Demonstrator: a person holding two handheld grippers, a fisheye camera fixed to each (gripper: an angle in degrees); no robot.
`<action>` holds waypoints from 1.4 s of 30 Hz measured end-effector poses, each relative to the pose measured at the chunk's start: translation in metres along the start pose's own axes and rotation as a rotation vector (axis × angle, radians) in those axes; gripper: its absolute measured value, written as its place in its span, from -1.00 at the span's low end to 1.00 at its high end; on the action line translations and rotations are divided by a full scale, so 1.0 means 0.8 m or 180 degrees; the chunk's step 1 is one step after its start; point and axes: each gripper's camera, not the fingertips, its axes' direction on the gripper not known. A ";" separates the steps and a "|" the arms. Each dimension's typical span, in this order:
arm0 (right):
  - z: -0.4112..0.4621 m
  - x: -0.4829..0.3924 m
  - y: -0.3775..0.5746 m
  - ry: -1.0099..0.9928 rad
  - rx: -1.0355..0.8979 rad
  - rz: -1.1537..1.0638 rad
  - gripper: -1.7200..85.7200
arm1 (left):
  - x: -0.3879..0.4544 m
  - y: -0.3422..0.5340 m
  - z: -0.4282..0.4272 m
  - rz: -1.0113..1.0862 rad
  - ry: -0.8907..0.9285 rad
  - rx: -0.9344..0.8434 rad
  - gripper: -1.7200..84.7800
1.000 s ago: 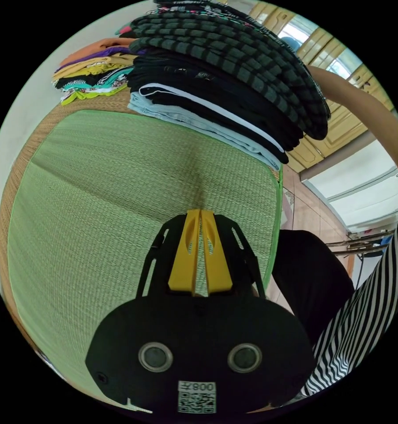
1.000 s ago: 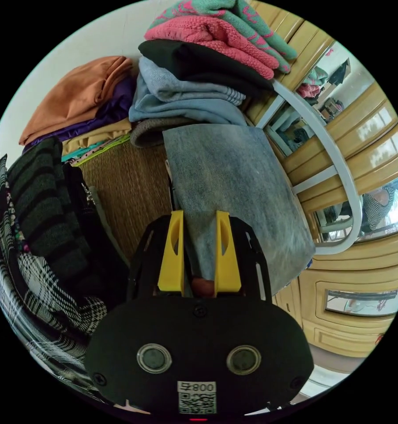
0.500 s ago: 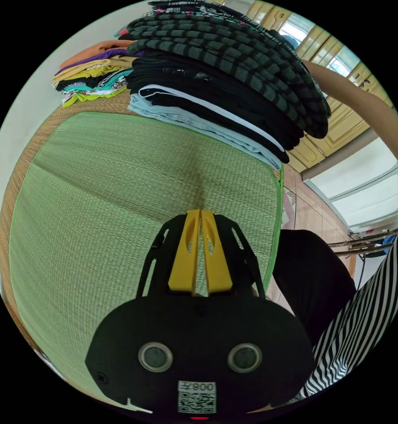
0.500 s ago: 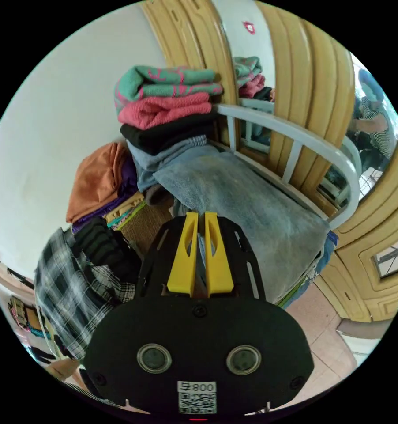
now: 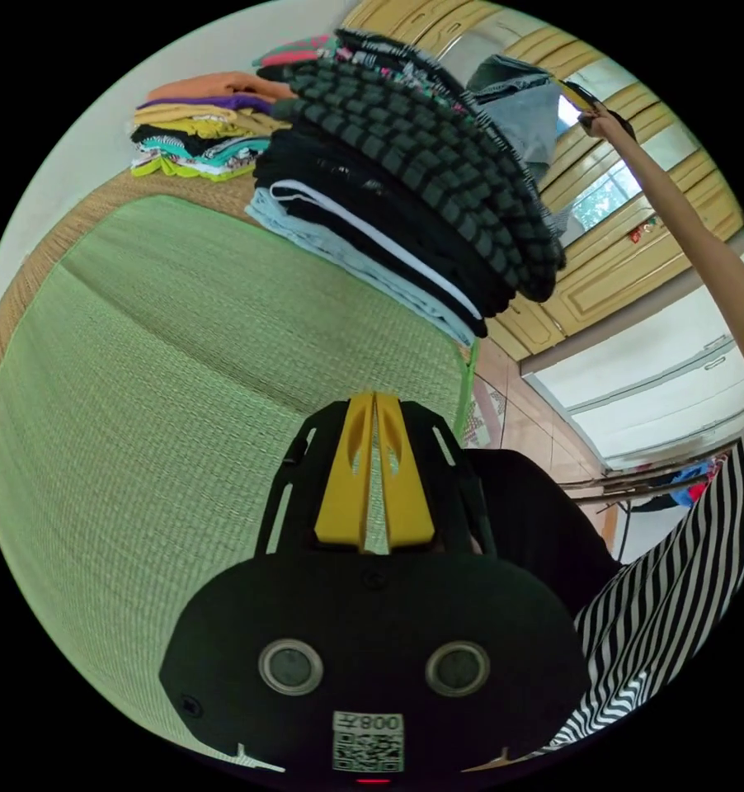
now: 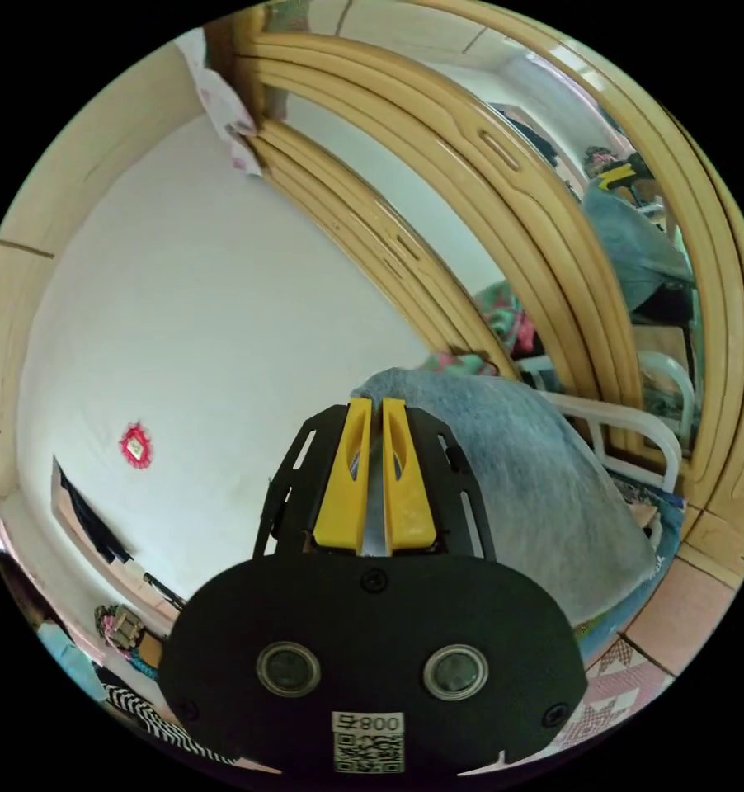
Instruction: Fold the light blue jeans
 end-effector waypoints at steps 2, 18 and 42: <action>-0.018 -0.066 -0.023 -0.0227 0.0056 -0.0177 -0.92 | 0.002 0.034 -0.017 0.0001 -0.0051 0.0138 -0.96; -0.094 -0.624 0.153 -0.2123 -0.0718 -0.1537 -0.92 | 0.088 0.414 -0.270 0.0153 -0.0312 0.2410 -0.69; 0.118 -0.994 0.753 -0.2869 -0.3261 -0.1181 -0.92 | 0.086 1.007 -0.267 -0.1296 -0.0989 0.2683 -0.56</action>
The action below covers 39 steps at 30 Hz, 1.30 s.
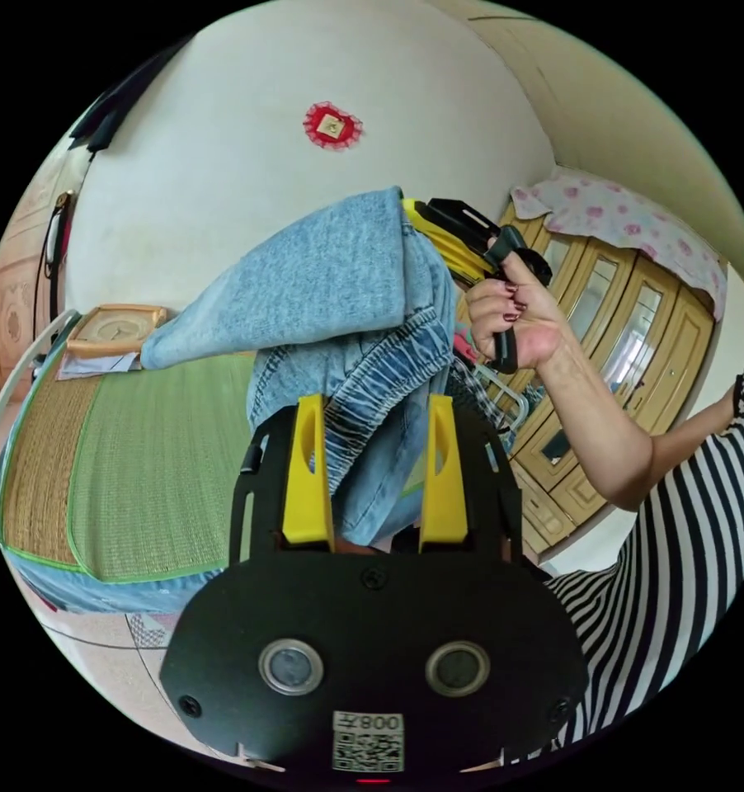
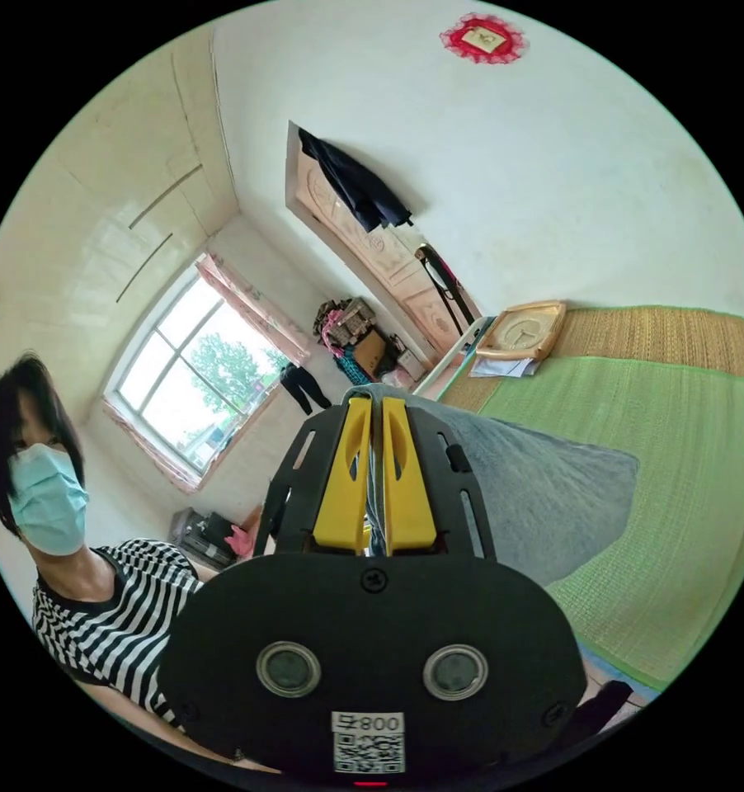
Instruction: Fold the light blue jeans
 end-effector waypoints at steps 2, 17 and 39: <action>0.016 -0.015 -0.012 0.0094 -0.0023 -0.0042 -0.91 | -0.015 0.005 -0.007 -0.0072 -0.0035 0.0060 -0.56; -0.005 -0.033 -0.072 0.0269 0.0394 -0.0022 -0.91 | -0.126 -0.045 -0.067 0.0329 -0.0751 0.0500 -0.93; -0.213 0.364 0.306 0.0753 0.0927 0.2518 -0.93 | -0.180 -0.129 0.314 0.1200 0.0066 -0.2142 -0.65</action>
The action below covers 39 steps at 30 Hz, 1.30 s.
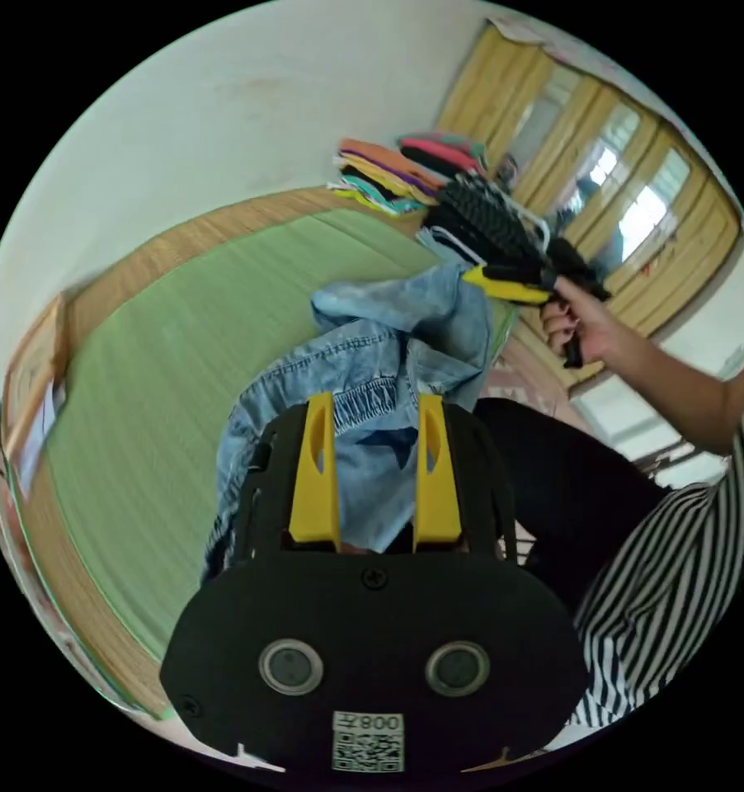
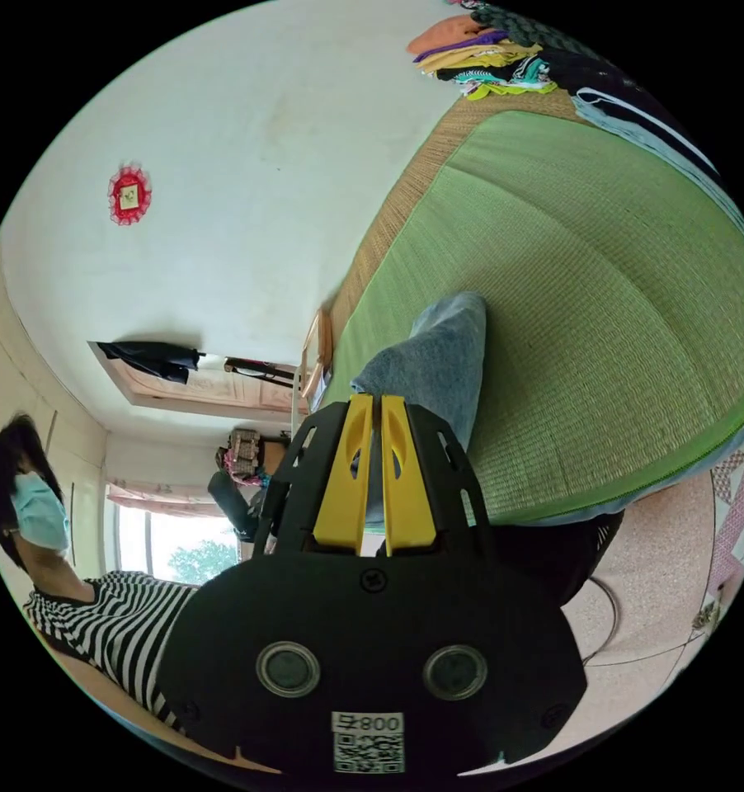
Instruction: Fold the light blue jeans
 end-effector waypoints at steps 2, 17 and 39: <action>-0.009 0.010 0.009 -0.0067 0.0026 0.0019 -0.93 | 0.001 -0.030 0.036 0.0342 -0.0121 -0.0350 -0.67; -0.105 0.032 0.068 0.0234 -0.0019 -0.0070 -0.94 | -0.190 -0.027 -0.087 -0.1222 -0.0959 0.0415 -0.90; 0.088 -0.177 0.121 0.1283 -0.1011 -0.1768 -0.79 | -0.353 0.055 -0.021 -0.2808 -0.0407 0.0601 -0.80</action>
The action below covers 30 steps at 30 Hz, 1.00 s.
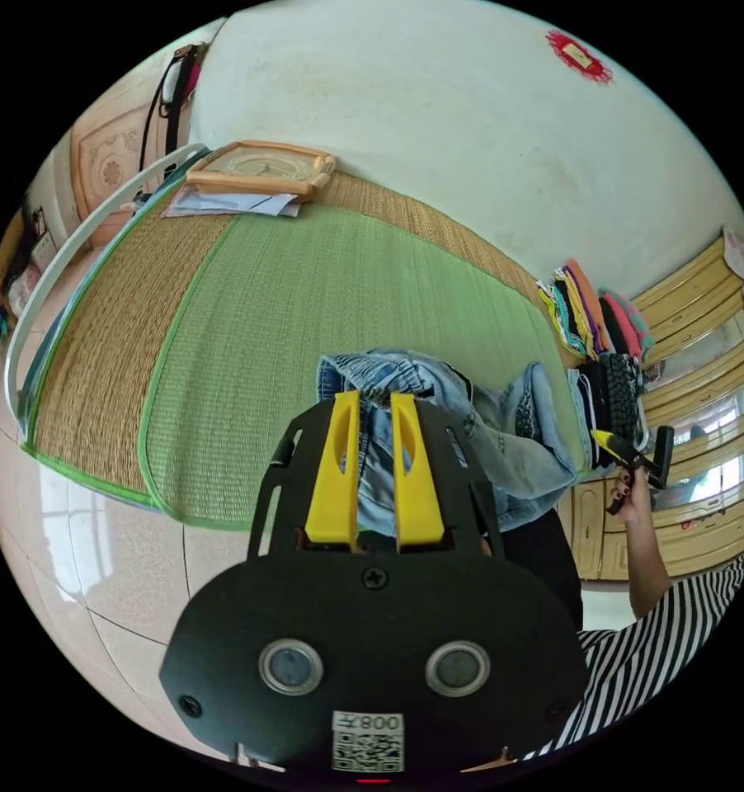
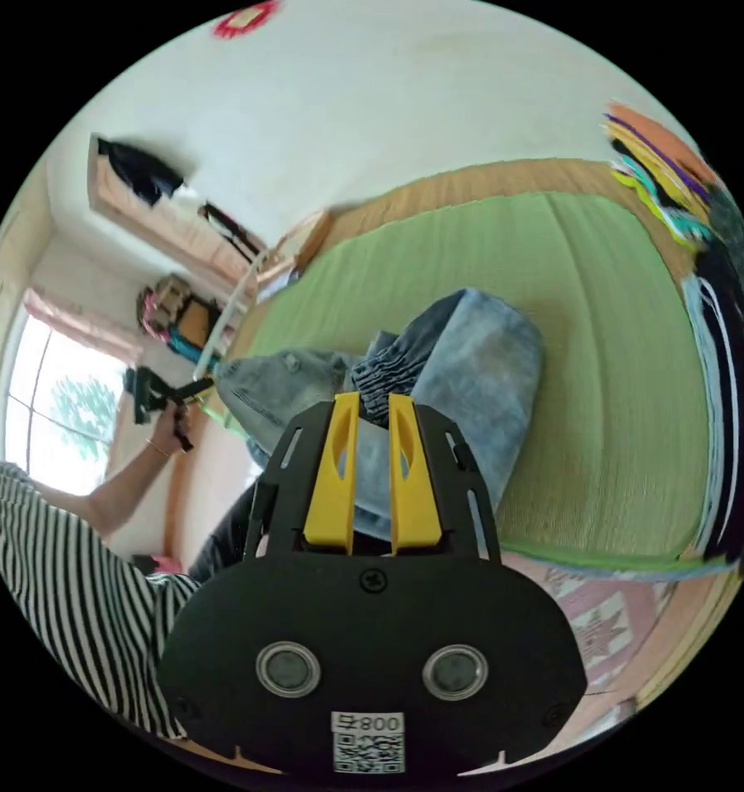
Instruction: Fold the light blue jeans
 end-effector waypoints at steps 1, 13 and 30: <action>0.038 -0.029 -0.021 0.0175 -0.0202 -0.0190 -0.76 | -0.009 0.002 0.005 -0.0134 0.0058 0.0000 -0.80; 0.211 -0.176 -0.059 0.1075 -0.0891 -0.0666 -0.75 | -0.101 0.042 0.092 -0.1382 0.1651 -0.0163 -0.74; 0.197 -0.197 -0.060 0.0854 -0.0908 -0.0546 -0.82 | -0.168 0.042 0.149 -0.1867 0.2583 -0.0084 -0.68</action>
